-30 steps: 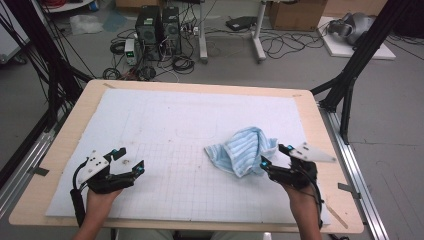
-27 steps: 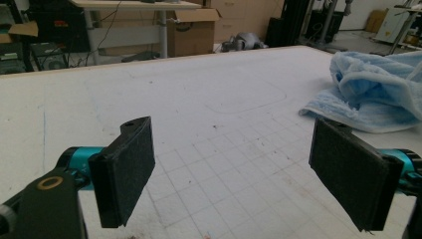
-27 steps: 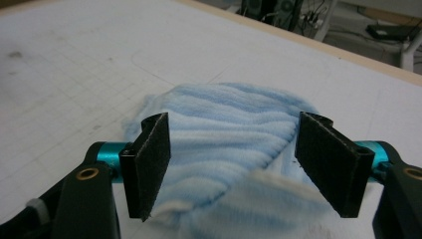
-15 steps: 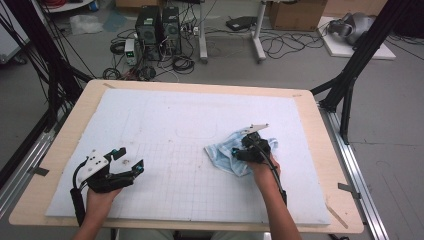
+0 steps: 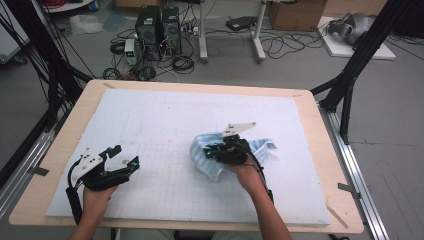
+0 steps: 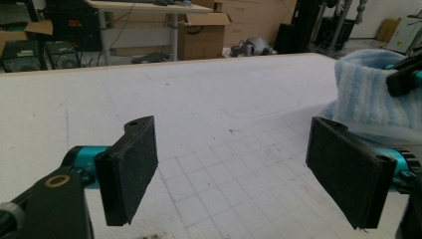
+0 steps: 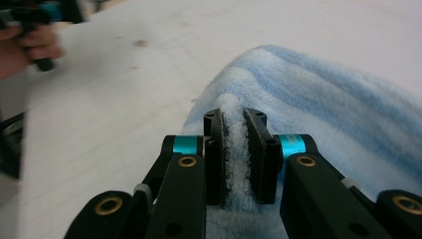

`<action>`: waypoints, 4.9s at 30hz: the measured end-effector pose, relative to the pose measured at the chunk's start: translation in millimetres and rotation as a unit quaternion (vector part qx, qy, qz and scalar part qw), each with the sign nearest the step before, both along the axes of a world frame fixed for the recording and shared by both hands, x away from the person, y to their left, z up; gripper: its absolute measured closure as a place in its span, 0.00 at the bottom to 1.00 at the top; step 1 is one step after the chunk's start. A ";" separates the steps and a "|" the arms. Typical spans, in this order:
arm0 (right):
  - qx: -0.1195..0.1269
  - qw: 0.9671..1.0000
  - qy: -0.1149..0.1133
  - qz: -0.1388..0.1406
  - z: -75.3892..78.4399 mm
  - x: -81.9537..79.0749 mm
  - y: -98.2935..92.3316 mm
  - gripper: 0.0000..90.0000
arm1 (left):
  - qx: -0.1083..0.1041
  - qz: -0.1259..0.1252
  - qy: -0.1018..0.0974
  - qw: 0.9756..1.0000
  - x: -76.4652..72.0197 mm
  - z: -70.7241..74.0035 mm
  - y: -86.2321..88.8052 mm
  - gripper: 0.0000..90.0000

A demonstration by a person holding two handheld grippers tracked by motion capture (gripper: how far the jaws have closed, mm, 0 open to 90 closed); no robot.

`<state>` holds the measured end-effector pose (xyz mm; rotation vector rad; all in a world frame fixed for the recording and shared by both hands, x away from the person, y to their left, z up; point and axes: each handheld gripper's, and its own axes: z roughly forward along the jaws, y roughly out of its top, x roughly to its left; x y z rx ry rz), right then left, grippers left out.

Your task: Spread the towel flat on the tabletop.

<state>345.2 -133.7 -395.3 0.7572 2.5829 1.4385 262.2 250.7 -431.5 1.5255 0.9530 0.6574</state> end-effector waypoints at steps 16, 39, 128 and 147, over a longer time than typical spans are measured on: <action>0.038 0.978 -0.082 -0.189 15.6 -47.3 -110.3 0.40 | 0.010 -0.020 0.016 1.000 2.0 -2.8 -5.0 0.24; 0.048 0.952 -0.094 -0.286 -15.5 -76.3 -193.1 0.25 | 0.038 -0.149 0.041 0.987 52.6 12.5 -95.4 0.24; 0.005 0.961 -0.054 -0.273 -34.4 -56.6 -163.3 0.32 | 0.061 -0.036 0.175 0.982 84.9 -9.4 -7.6 0.84; -0.031 0.980 -0.052 -0.189 -3.7 46.7 -66.9 0.50 | 0.019 -0.043 0.165 0.985 64.6 -15.0 13.3 0.43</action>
